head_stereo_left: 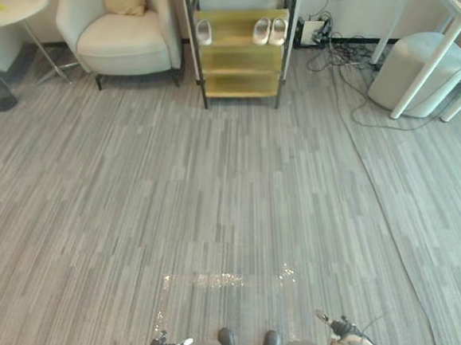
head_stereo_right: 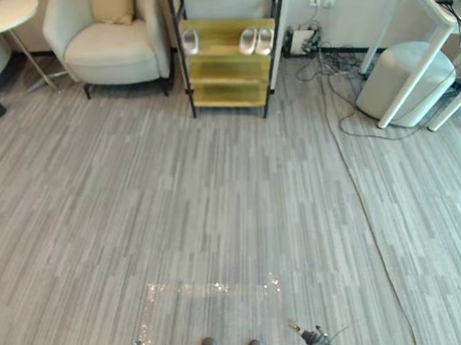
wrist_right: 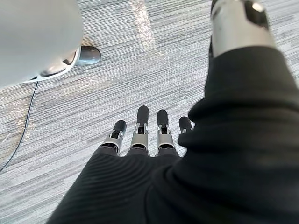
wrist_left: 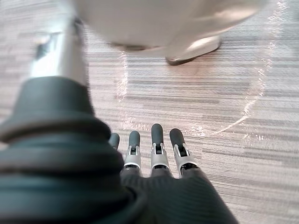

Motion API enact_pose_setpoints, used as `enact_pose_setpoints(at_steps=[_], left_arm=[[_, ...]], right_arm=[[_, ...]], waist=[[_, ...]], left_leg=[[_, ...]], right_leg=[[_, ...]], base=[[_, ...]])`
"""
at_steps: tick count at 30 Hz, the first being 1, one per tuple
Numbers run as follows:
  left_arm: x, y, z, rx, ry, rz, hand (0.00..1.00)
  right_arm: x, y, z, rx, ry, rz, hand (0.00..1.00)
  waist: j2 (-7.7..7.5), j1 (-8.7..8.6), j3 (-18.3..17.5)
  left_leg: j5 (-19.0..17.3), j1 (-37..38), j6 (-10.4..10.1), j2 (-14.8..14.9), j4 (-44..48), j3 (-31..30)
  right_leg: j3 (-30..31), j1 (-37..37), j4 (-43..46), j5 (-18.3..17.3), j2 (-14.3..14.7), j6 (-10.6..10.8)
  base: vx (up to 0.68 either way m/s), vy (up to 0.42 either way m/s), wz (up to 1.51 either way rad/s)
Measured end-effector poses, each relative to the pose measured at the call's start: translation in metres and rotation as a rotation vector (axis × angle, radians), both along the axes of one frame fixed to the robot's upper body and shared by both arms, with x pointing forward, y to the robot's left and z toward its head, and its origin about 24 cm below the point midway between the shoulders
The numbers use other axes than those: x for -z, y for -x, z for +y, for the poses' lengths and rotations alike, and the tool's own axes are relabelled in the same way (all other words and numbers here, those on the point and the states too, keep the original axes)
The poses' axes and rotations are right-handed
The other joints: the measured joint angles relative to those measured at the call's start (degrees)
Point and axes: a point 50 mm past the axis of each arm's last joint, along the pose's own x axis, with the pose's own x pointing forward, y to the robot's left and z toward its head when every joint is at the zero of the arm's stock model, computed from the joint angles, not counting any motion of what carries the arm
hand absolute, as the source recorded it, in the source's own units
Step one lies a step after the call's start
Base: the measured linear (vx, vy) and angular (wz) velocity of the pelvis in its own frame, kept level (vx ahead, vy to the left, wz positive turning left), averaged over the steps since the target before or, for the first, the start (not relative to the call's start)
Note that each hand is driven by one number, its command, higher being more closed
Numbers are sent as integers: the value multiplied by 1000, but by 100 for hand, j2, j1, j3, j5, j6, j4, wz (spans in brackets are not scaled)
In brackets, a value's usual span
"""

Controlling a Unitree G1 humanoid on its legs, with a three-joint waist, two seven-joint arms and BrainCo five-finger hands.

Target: Organize the slippers on the shoe rack

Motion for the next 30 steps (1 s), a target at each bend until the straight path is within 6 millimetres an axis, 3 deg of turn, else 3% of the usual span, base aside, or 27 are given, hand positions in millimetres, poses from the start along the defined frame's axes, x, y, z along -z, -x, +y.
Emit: enact_pose_setpoints(at_steps=[1, 4, 7, 8, 9, 10, 11, 12, 13, 14, 15, 16, 18, 20, 22, 24, 25, 26, 27, 28, 29, 30], left_arm=[[0, -2, -3, -23, 11, -16, 0], [-1, -5, -5, -57, 28, -39, 0], [-2, -6, -6, -69, 28, -48, 0], [-1, -5, -6, -73, 24, -40, 0], [-1, -3, -4, -74, 19, -35, 0], [-2, -4, -1, -73, 8, -42, 0], [-3, -6, 0, -75, 5, -45, 0], [-3, -6, 0, -75, 4, -44, 0], [-3, -6, 0, -73, 3, -42, 0], [-3, -5, 1, -70, -1, -39, 0], [-3, -5, 2, -68, -3, -41, 0], [-4, -10, 1, -63, -4, -54, 0], [-6, -17, 0, -55, -2, -72, 0], [-7, -26, -7, -53, 17, -100, 0], [-7, -31, -17, -46, 44, -109, 0], [-5, -35, -27, -11, 63, -100, 0], [-5, -34, -28, -5, 66, -97, 0], [-4, -31, -26, -8, 60, -85, 0], [0, -28, -36, -22, 88, -65, 0], [1, -26, -42, -47, 110, -60, 0], [2, -25, -46, -66, 124, -61, 0], [1, -26, -41, -109, 123, -74, 0]], right_arm=[[-4, -6, -3, -4, 16, -34, 0], [-5, -4, -6, 5, 34, -40, 0], [-5, -3, -6, 5, 42, -33, 0], [-4, -1, -8, -4, 50, -21, 0], [-4, -1, -6, -7, 46, -17, 0], [-2, 3, -1, -4, 29, -5, 0], [-2, 2, 2, -1, 23, -11, 0], [-2, 1, 1, 0, 24, -13, 0], [-3, 0, 0, -3, 28, -17, 0], [-3, 0, 0, -8, 31, -20, 0], [-3, -1, 0, -8, 32, -23, 0], [-6, -5, 0, -10, 38, -45, 0], [-8, -9, -1, -18, 42, -62, 0], [-10, -14, -2, -19, 47, -80, 0], [-11, -19, -2, -23, 47, -93, 0], [-13, -25, -2, -29, 47, -106, 0], [-13, -24, -2, -30, 46, -103, 0], [-10, -18, -3, -28, 46, -78, 0], [-12, -20, -18, -34, 83, -74, 0], [-13, -19, -23, -37, 98, -68, 0], [-13, -18, -25, -19, 100, -69, 0], [-13, -17, -26, -10, 99, -67, 0]], waist=[[124, 29, 77], [192, 58, 92], [206, 134, 80], [165, 165, 21], [145, 197, -23], [10, 205, -104], [-11, 259, -105], [-15, 282, -107], [-21, 263, -112], [-46, 247, -123], [-49, 229, -124], [-52, 188, -125], [-17, 174, -104], [38, 128, -71], [64, 34, -76], [60, -113, -74], [25, -152, -76], [-38, -169, -110], [281, -134, -135], [429, -135, -138], [492, -149, -140], [511, -158, -129]], left_leg=[[-228, -305, 144, 399, 777, 89], [-325, -657, 130, 702, 541, 85], [79, -688, -102, 502, -1247, 46], [708, -587, -20, 283, -1638, -28], [658, -572, 112, 173, -1668, 2], [366, -685, 282, -11, -1541, 86], [94, -703, 319, -46, -1294, 193], [59, -649, 382, -48, -1234, 254], [-163, -388, 437, -72, -1193, 321], [-302, -103, 461, -99, -1252, 378], [-342, 12, 464, -105, -1279, 380], [-444, 376, 452, -111, -1431, 384], [-466, 896, 445, -110, -1770, 389], [-460, 1555, 428, -47, -2279, 377], [-459, 1764, 426, 72, -2394, 362], [-457, 1955, 414, 202, -2542, 227], [-446, 2105, 291, 207, -2637, 172], [-490, 2316, -77, 172, -2741, -41], [-489, 2506, -308, 506, -2719, -293], [-345, 2469, -498, 660, -2422, -480], [-270, 2279, -615, 784, -1982, -612], [-65, 1832, -611, 976, -835, -884]], right_leg=[[53, 70, 192, -217, 56, -60], [190, 105, 355, -438, -31, 46], [314, 96, 346, -603, -313, 316], [422, 79, 331, -691, -465, 469], [472, 79, 304, -710, -559, 512], [574, 62, 334, -701, -717, 596], [629, -67, 729, -739, -855, 691], [678, -152, 1000, -750, -913, 713], [779, -441, 1982, -723, -1058, 847], [928, -879, 3178, -584, -1170, 1119], [965, -1052, 3666, -547, -1201, 1189], [928, -1483, 4715, -557, -1241, 1168], [621, -1851, 5229, -689, -1250, 915], [157, -2244, 4718, -927, -1123, 564], [92, -2504, 3707, -906, -912, 516], [248, -2747, 1957, -143, -662, 453], [373, -2699, 1267, 337, -600, 454], [516, -2631, 868, 1270, -606, 439], [413, -2606, 1333, 1088, -387, 98], [318, -2599, 1594, 716, -310, 35], [219, -2507, 1680, 563, -258, -30], [199, -2291, 1673, 365, -156, -65]], base=[[56, 93, -39], [127, 176, -18], [288, 262, -16], [385, 318, -12], [440, 287, -9], [498, 245, -4], [496, 232, -6], [491, 241, -21], [445, 221, -30], [436, 190, -26], [509, 118, -17], [410, 49, -14], [399, 6, -15], [439, -58, -3], [387, -151, 15], [438, -241, 39], [366, -223, 54], [626, -406, 42], [608, -424, 35], [680, -489, 19], [492, -381, 28], [403, -304, 19]])
